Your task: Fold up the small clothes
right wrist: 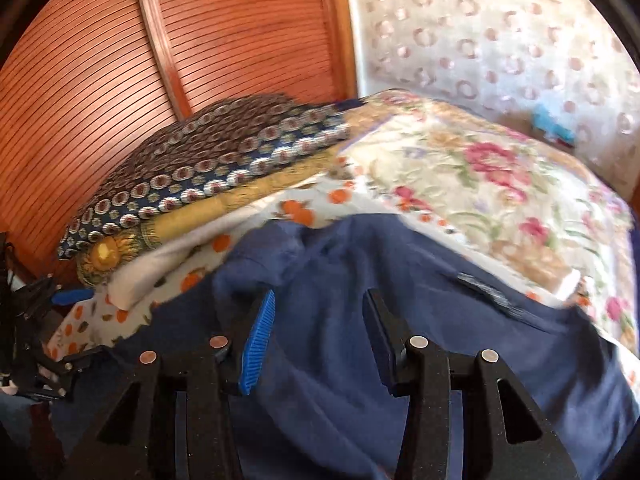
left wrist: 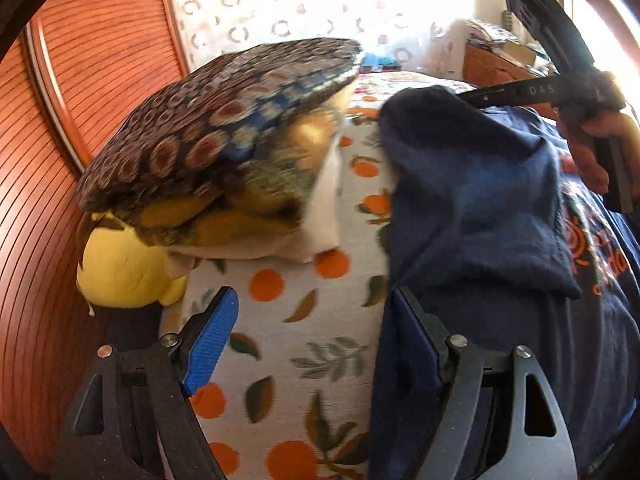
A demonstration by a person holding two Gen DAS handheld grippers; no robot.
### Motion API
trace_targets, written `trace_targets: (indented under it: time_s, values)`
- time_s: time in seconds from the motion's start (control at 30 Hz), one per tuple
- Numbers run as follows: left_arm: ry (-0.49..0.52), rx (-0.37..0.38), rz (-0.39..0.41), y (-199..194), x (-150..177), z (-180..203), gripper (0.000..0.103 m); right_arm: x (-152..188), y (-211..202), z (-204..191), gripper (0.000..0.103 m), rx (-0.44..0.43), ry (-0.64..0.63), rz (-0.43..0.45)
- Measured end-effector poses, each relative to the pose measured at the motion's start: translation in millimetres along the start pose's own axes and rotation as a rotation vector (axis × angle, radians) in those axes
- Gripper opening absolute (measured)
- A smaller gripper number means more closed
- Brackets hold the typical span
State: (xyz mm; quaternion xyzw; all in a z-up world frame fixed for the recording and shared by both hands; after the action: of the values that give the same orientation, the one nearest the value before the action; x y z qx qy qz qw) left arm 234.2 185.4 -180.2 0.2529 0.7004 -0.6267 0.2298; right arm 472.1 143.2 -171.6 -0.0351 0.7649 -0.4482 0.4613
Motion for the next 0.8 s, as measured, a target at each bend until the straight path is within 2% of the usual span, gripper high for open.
trace_targets:
  time_s: [0.07,0.17,0.27,0.63,0.73,0.8]
  values:
    - [-0.025,0.004,-0.003,2,4,-5,0.079,2,11,-12,0.047,-0.044,-0.026,-0.02]
    - [-0.059,0.016,-0.003,1,10,-12,0.079,7,25,-17,0.047,-0.047,-0.066,-0.054]
    - [-0.069,0.003,0.003,0,11,-17,0.079,4,30,-9,0.047,-0.094,-0.016,-0.057]
    - [-0.067,0.018,0.009,0,11,-14,0.079,-24,-1,11,0.047,-0.159,0.091,0.059]
    - [-0.077,0.027,0.008,1,12,-15,0.079,-15,7,-2,0.047,-0.187,0.086,0.031]
    - [-0.08,0.029,0.009,1,13,-15,0.079,-12,21,-5,0.042,-0.207,0.095,-0.019]
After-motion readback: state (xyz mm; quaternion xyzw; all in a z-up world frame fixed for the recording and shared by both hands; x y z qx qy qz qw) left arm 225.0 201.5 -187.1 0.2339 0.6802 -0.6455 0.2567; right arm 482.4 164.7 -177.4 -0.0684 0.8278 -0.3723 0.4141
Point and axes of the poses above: each gripper's, at about its wrist camera, not at the fingertips, and y roughly the way its jaws point, z to its right, x to its underside, the point moved 10 cm from there along y, roughly the way its jaws point, and after that the axes turned 4 degrees about y, right-handed, at the moved point
